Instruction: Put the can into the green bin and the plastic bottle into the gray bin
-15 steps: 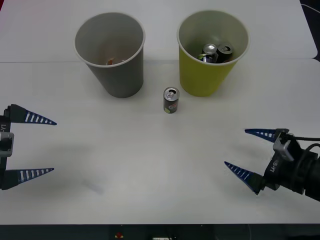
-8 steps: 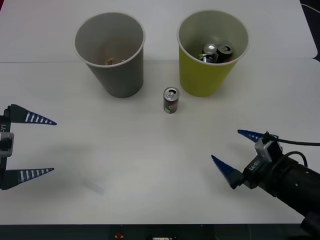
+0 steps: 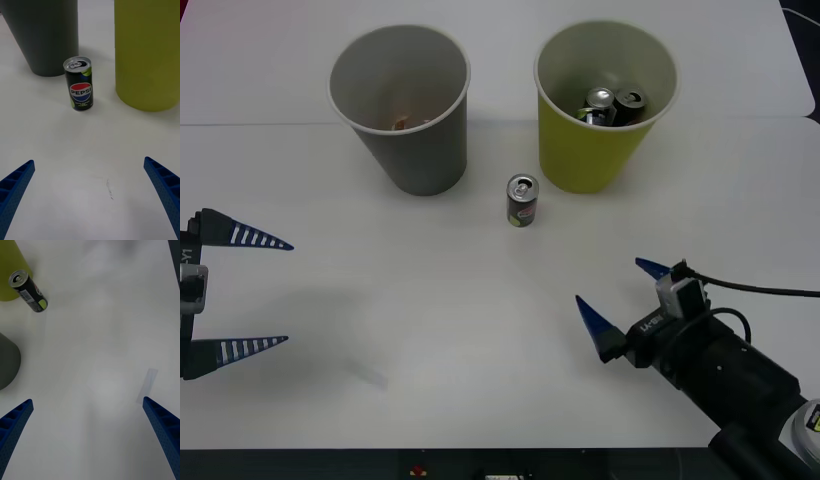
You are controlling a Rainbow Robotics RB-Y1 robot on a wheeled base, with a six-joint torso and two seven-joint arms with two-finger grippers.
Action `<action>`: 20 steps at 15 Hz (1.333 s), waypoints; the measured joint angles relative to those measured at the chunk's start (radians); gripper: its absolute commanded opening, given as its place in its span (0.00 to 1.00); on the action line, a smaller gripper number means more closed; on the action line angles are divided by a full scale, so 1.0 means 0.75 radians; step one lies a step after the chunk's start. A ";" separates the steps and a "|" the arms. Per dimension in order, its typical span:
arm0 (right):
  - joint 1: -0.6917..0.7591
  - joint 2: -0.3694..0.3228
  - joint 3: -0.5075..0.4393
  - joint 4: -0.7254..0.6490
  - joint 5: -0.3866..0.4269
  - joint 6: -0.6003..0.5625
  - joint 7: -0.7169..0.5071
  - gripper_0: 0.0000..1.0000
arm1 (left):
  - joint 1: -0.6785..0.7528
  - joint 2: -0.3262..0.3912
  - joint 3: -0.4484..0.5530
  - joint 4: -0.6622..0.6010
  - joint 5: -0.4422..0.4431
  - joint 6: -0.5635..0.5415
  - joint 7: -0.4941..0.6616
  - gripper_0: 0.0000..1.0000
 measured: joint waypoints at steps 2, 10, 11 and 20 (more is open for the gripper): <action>-0.042 0.052 0.038 0.045 0.039 0.026 -0.099 1.00 | 0.000 0.000 0.000 0.000 0.000 0.000 0.000 1.00; -0.311 0.330 0.310 0.429 0.565 0.377 -0.662 1.00 | 0.000 0.000 0.000 0.000 0.000 0.000 0.000 1.00; -0.339 0.372 0.323 0.490 0.614 0.397 -0.713 1.00 | 0.000 0.000 0.000 0.000 0.000 0.000 0.000 1.00; -0.497 0.662 0.329 0.833 0.746 0.467 -0.768 1.00 | 0.000 0.000 0.000 0.000 0.000 0.000 0.000 1.00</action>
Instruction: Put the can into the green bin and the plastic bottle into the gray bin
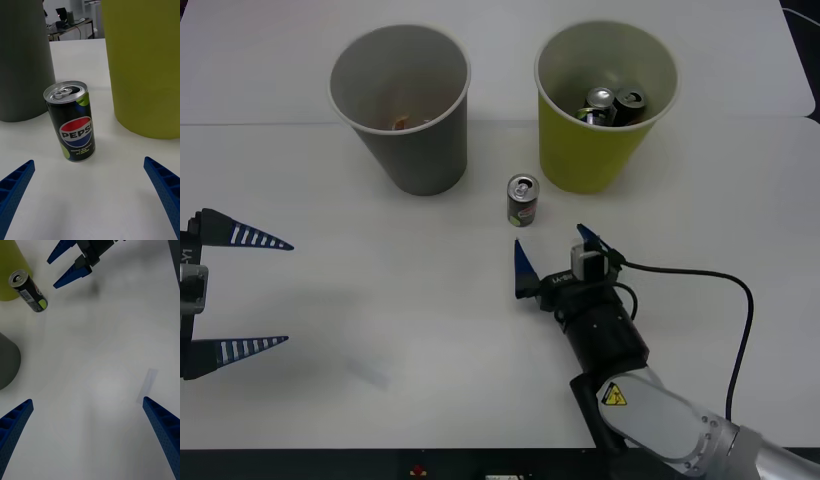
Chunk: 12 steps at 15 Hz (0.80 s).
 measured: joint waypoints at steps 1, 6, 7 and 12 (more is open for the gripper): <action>-0.007 0.020 0.000 0.019 0.009 0.001 0.004 1.00 | 0.000 0.000 0.000 0.000 0.000 0.000 0.000 1.00; -0.071 0.109 0.017 0.121 0.032 0.015 0.005 1.00 | 0.000 0.000 0.000 0.000 0.000 0.000 0.000 1.00; -0.088 0.131 0.020 0.149 0.032 0.022 0.004 1.00 | 0.000 0.000 0.000 0.000 0.000 0.000 0.000 1.00; -0.172 0.207 0.019 0.288 0.031 0.036 -0.007 1.00 | 0.000 0.000 0.000 0.000 0.000 0.000 0.000 1.00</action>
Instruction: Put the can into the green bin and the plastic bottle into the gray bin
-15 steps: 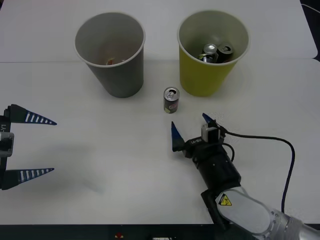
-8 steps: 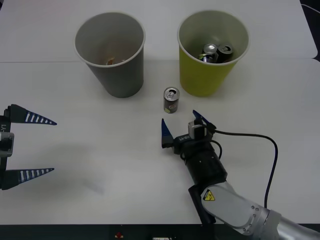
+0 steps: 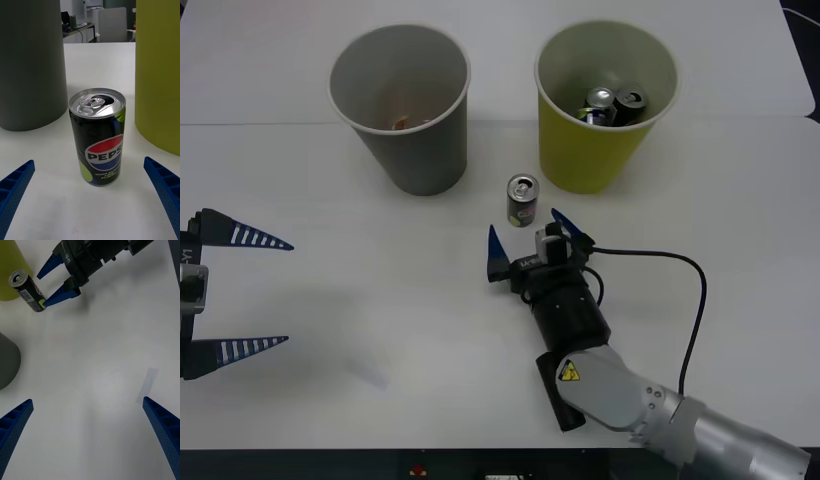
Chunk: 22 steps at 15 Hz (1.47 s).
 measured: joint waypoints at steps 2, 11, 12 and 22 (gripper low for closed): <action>-0.038 0.022 0.001 0.050 -0.016 0.003 -0.001 1.00 | 0.000 0.000 0.000 0.000 0.000 0.000 0.000 1.00; -0.173 0.071 -0.005 0.176 -0.121 -0.003 0.022 1.00 | 0.000 0.000 0.000 0.000 0.000 0.000 0.000 1.00; -0.182 0.072 -0.005 0.175 -0.138 -0.008 0.030 1.00 | 0.000 0.000 0.000 0.000 0.000 0.000 0.000 1.00; -0.196 0.076 -0.011 0.176 -0.164 -0.033 0.079 0.00 | 0.000 0.000 0.000 0.000 0.000 0.000 0.000 1.00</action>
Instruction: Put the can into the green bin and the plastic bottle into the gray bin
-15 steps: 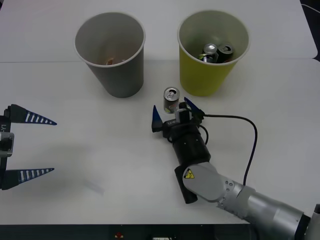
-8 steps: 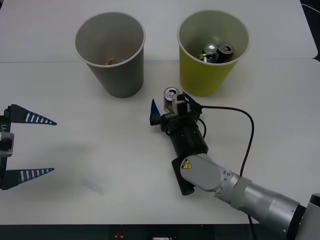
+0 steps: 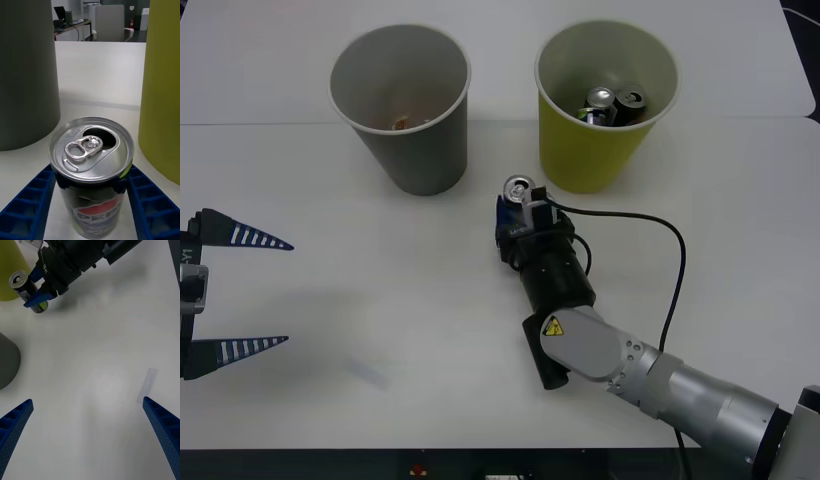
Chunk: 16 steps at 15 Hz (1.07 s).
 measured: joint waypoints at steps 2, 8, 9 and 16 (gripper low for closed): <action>0.000 0.000 0.000 0.000 0.000 0.000 0.003 0.00 | 0.000 0.000 0.000 0.000 0.000 0.000 0.000 1.00; 0.002 -0.014 0.000 -0.003 0.002 0.000 0.002 0.00 | 0.000 0.000 0.000 0.000 0.000 0.000 0.000 1.00; 0.004 -0.020 0.000 -0.009 0.008 -0.001 -0.001 0.00 | 0.000 0.000 0.000 0.000 0.000 0.000 0.000 1.00; 0.138 -0.228 -0.001 -0.316 0.071 -0.141 -0.004 0.00 | 0.000 0.000 0.000 0.000 0.000 0.000 0.000 1.00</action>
